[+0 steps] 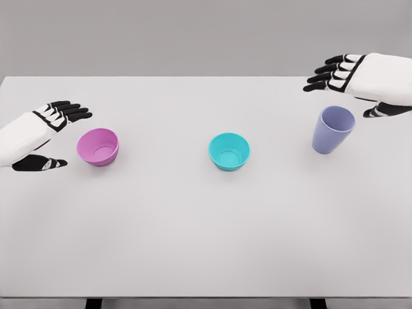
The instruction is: Stacking bowl and cup with both arms
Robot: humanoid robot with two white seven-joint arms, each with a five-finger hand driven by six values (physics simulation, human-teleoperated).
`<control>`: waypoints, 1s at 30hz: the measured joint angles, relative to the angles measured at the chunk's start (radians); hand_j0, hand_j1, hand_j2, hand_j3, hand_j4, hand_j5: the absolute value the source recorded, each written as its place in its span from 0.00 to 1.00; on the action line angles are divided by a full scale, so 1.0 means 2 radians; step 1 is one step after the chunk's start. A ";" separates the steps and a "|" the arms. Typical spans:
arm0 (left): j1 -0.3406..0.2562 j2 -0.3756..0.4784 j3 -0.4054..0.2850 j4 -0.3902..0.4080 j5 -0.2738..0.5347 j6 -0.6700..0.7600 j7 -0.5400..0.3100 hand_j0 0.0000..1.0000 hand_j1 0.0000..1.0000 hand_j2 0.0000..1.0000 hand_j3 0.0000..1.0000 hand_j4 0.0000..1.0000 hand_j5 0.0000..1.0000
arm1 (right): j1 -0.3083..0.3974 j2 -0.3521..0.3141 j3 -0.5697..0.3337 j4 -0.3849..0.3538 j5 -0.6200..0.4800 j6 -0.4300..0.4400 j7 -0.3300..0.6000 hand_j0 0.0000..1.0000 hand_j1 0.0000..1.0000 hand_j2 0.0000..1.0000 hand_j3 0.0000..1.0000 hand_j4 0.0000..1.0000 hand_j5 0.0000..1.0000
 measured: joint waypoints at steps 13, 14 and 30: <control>-0.099 -0.004 0.028 -0.013 0.026 -0.001 -0.235 1.00 1.00 1.00 1.00 1.00 1.00 | 0.018 0.012 -0.036 0.001 0.001 0.000 0.000 1.00 1.00 1.00 1.00 1.00 1.00; -0.126 -0.005 0.016 -0.018 0.036 0.000 -0.250 1.00 1.00 1.00 1.00 1.00 1.00 | 0.018 0.013 -0.037 0.001 0.001 0.000 0.000 1.00 1.00 1.00 1.00 1.00 1.00; -0.302 0.032 -0.271 -0.048 0.179 0.323 -0.287 1.00 1.00 1.00 1.00 1.00 1.00 | 0.031 0.042 -0.055 0.025 0.003 0.000 0.000 1.00 1.00 1.00 1.00 1.00 1.00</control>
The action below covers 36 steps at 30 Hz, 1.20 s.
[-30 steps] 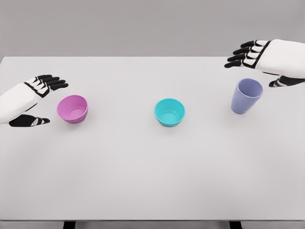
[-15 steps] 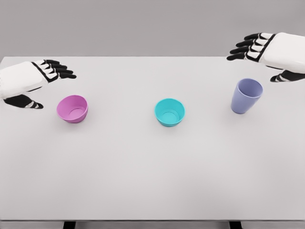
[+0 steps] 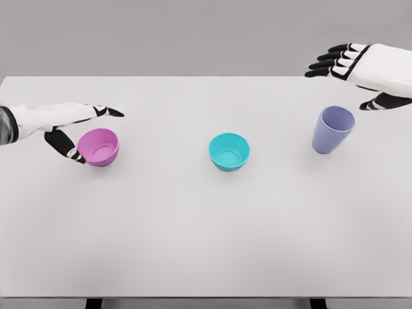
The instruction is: Stacking bowl and cup with both arms
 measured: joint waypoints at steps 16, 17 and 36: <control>-0.001 -0.002 -0.017 -0.013 -0.120 -0.067 0.000 1.00 1.00 1.00 1.00 1.00 1.00 | 0.012 0.004 -0.012 0.007 0.023 0.000 0.000 1.00 1.00 1.00 1.00 1.00 1.00; -0.002 -0.003 -0.018 -0.012 -0.123 -0.067 0.000 1.00 1.00 1.00 1.00 1.00 1.00 | 0.011 0.003 -0.012 0.007 0.023 0.000 0.000 1.00 1.00 1.00 1.00 1.00 1.00; -0.004 -0.036 -0.034 0.029 -0.160 -0.067 0.000 1.00 1.00 1.00 1.00 1.00 1.00 | 0.011 0.005 -0.012 0.006 0.026 0.000 0.000 1.00 1.00 1.00 1.00 1.00 1.00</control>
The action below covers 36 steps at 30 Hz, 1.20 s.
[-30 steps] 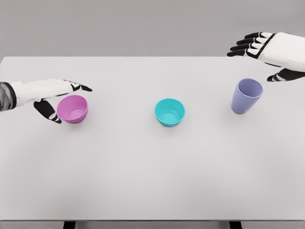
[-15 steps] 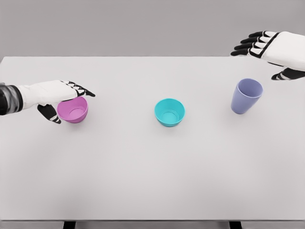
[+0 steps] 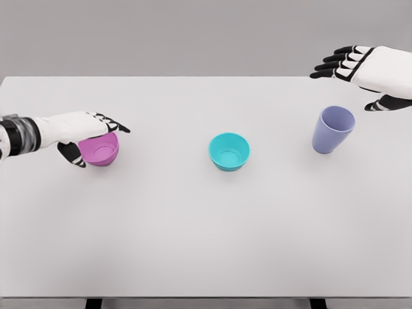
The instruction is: Stacking bowl and cup with both arms
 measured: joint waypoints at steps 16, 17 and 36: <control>0.000 -0.021 -0.009 0.029 -0.018 -0.002 0.000 1.00 1.00 1.00 1.00 1.00 1.00 | 0.000 0.002 0.000 0.001 0.000 0.000 0.000 1.00 1.00 1.00 1.00 1.00 1.00; 0.000 -0.022 -0.009 0.030 -0.018 -0.002 0.000 1.00 1.00 1.00 1.00 1.00 1.00 | 0.000 0.002 0.000 0.001 0.000 0.000 0.000 1.00 1.00 1.00 1.00 1.00 1.00; 0.001 -0.028 -0.010 0.050 -0.020 -0.003 0.000 1.00 1.00 1.00 1.00 1.00 1.00 | 0.002 0.011 0.000 0.001 0.000 0.000 0.000 1.00 1.00 1.00 1.00 1.00 1.00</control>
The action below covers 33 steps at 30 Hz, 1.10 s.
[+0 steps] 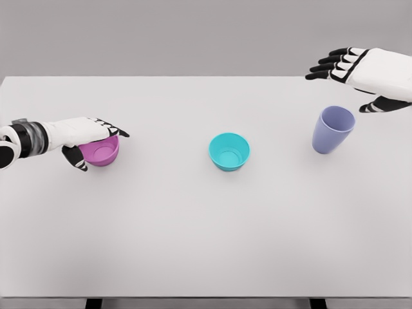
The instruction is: Stacking bowl and cup with both arms
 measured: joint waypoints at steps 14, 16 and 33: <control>0.000 -0.003 0.000 0.004 -0.003 0.000 0.000 0.74 0.74 0.74 0.74 0.74 0.74 | 0.001 0.006 -0.002 0.001 0.000 0.000 0.000 1.00 1.00 1.00 1.00 1.00 1.00; -0.002 -0.002 0.001 0.003 -0.003 0.000 0.000 0.72 0.72 0.72 0.72 0.72 0.72 | 0.002 0.006 -0.003 0.001 0.000 0.000 0.000 1.00 1.00 1.00 1.00 1.00 1.00; -0.026 0.003 0.005 -0.065 -0.002 -0.010 0.000 0.69 0.69 0.69 0.69 0.69 0.69 | 0.002 0.006 -0.004 0.001 0.000 0.000 0.000 1.00 1.00 1.00 1.00 1.00 1.00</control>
